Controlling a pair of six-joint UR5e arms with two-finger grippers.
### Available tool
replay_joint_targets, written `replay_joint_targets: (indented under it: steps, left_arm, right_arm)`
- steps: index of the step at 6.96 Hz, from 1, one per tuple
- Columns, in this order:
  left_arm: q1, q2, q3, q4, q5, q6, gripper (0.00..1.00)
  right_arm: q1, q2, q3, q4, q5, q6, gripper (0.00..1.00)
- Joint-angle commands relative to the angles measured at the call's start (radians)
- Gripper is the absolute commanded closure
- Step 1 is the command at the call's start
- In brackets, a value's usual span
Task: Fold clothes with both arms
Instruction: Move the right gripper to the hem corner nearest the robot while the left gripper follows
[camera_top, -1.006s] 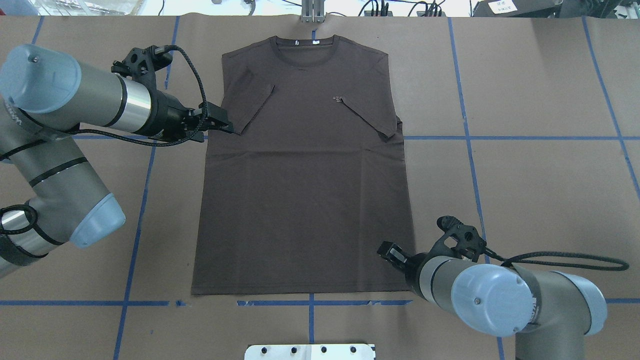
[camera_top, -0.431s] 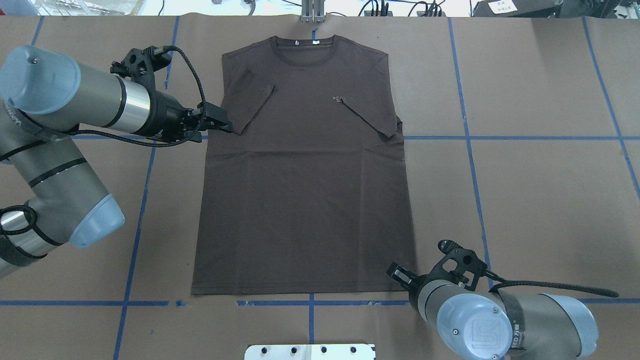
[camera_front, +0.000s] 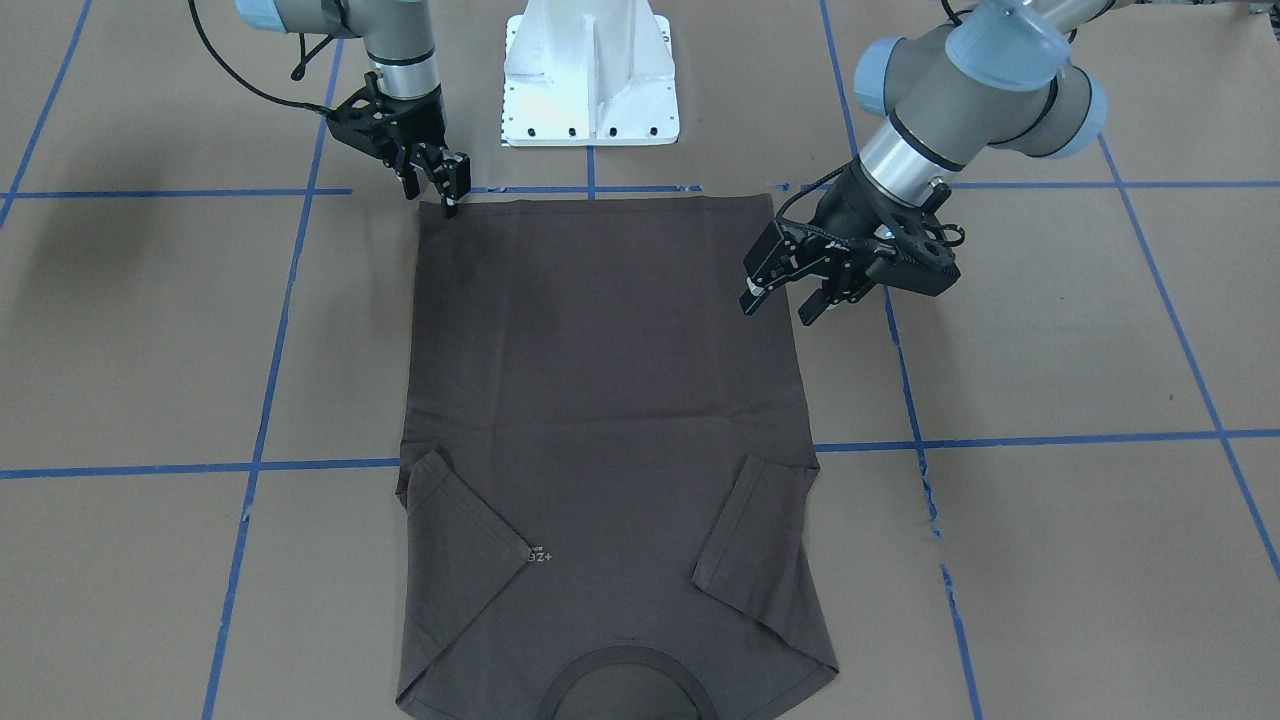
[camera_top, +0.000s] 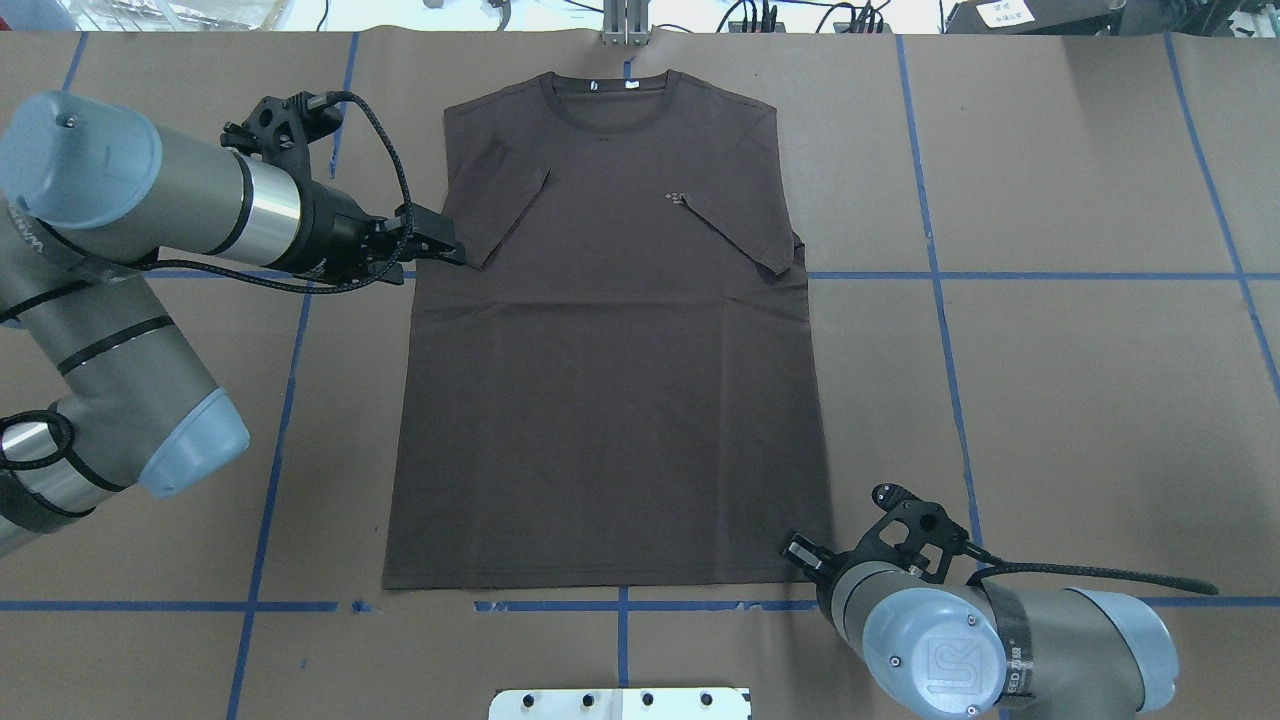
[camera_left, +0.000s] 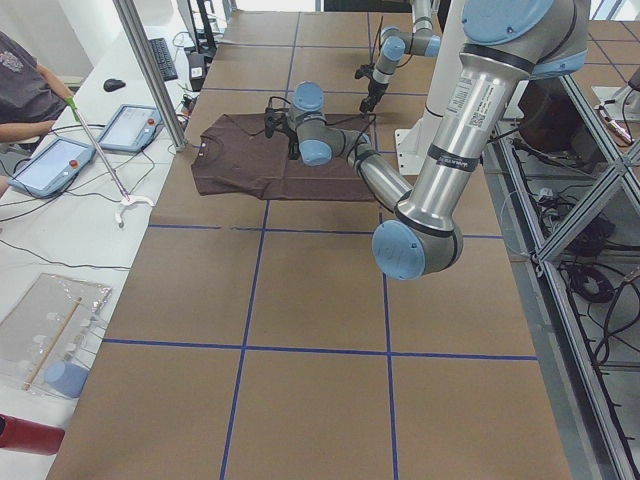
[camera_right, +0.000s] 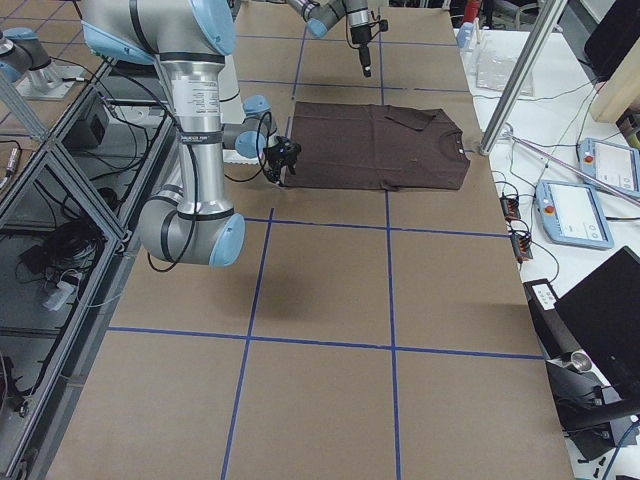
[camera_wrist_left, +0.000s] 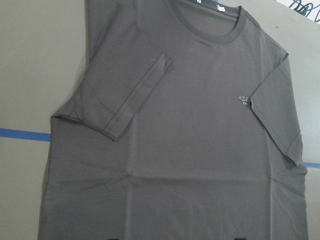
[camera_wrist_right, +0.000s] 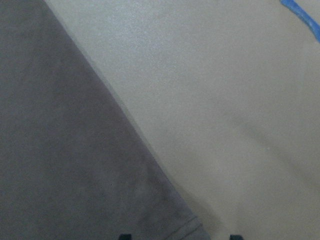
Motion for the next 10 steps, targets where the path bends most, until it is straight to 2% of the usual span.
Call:
replay_joint_targets:
  steps: [1,2,3,5,7,8,9,10]
  left_arm:
    - [0.0,0.0,0.0,0.0,0.0,-0.001,0.17]
    - [0.0,0.0,0.0,0.0,0.002,-0.001,0.17]
    - [0.0,0.0,-0.002,0.0,0.002,-0.001,0.17]
    - [0.0,-0.002,-0.005,0.0,0.002,-0.004,0.17]
    - [0.009,0.012,-0.015,0.002,0.011,-0.114,0.17]
    - [0.055,0.046,-0.034,0.003,0.05,-0.18,0.17]
    - [0.13,0.154,-0.154,0.033,0.122,-0.237,0.17]
    - [0.259,0.214,-0.197,0.073,0.255,-0.306,0.17]
  right_arm:
    - [0.0,-0.005,-0.002,-0.002,0.0,0.001,0.76]
    - [0.001,-0.007,-0.004,-0.002,0.002,0.0,0.92]
    - [0.001,-0.007,-0.001,-0.002,0.011,0.0,1.0]
    - [-0.006,-0.005,0.005,-0.017,0.017,0.0,1.0]
    - [0.0,-0.01,0.074,-0.018,0.052,0.0,1.0]
    - [0.0,-0.016,0.083,-0.021,0.052,0.0,1.0]
    - [0.0,-0.016,0.085,-0.022,0.052,0.0,1.0]
    - [0.004,-0.017,0.088,-0.022,0.052,-0.002,1.0]
